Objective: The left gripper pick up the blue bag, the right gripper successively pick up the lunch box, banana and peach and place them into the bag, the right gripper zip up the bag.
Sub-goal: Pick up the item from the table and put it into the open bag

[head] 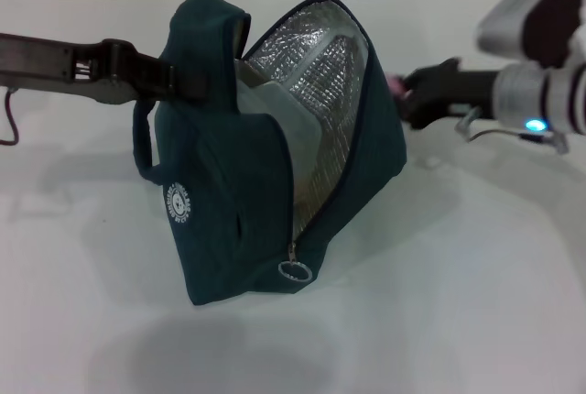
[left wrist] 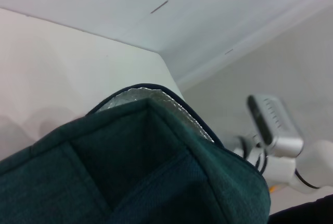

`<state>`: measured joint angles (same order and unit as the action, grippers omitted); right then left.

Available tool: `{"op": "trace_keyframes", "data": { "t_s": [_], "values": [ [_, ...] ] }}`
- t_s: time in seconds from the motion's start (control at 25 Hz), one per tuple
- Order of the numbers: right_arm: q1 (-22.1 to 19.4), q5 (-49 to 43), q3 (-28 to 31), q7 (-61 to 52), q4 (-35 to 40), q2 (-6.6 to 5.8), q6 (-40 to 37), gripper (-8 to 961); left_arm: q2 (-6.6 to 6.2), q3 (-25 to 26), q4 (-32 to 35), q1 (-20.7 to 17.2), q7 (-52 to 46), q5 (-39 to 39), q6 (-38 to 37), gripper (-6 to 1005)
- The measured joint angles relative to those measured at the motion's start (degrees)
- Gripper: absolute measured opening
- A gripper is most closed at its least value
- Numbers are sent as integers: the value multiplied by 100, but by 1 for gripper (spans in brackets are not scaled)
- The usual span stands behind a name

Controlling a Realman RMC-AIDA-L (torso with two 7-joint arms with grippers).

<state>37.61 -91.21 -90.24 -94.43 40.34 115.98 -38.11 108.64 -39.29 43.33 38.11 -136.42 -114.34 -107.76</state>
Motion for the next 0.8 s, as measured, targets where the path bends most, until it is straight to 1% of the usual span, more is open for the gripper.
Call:
{"op": "trace_keyframes", "data": {
  "t_s": [0.08, 0.12, 0.2, 0.24, 0.28, 0.4, 0.44, 0.52, 0.6, 0.68, 0.8],
  "values": [
    [-347, 0, 192, -8, 446, -15, 223, 273, -7, 0, 0, -32, -7, 11, 0, 34],
    [-553, 2, 381, -10, 704, -20, 290, 263, -9, 0, 0, -41, -10, 14, 0, 34],
    [-553, 2, 381, -10, 704, -20, 290, 244, -10, 0, -11, -48, -13, 16, 0, 34],
    [-984, 223, 894, 25, 1224, -26, 156, 235, -10, 0, -18, -49, -12, 17, 0, 34],
    [-1045, 293, 963, 45, 1297, -29, 92, 225, -10, 0, -26, -53, -13, 17, 0, 34],
    [-1260, 857, 1421, 350, 1636, -63, -721, 211, -9, 0, -40, -90, -12, 31, 1, 34],
    [-1293, 1146, 1593, 532, 1687, -60, -1172, 207, -7, 0, -42, -103, -12, 45, 0, 34],
    [-1325, 1654, 1744, 865, 1664, -55, -1958, 197, 8, 0, -47, -125, -8, 81, -2, 34],
    [-1341, 2119, 1768, 1162, 1591, -58, -2727, 188, 21, 0, -49, -128, 0, 94, -3, 33],
    [-1323, 2344, 1745, 1322, 1513, -50, -3403, 173, 30, 0, -51, -129, 4, 95, 4, 33],
    [-1239, 2384, 1563, 1357, 1413, -27, -3860, 151, 46, 0, -53, -128, 6, 97, 17, 33]
  ]
}}
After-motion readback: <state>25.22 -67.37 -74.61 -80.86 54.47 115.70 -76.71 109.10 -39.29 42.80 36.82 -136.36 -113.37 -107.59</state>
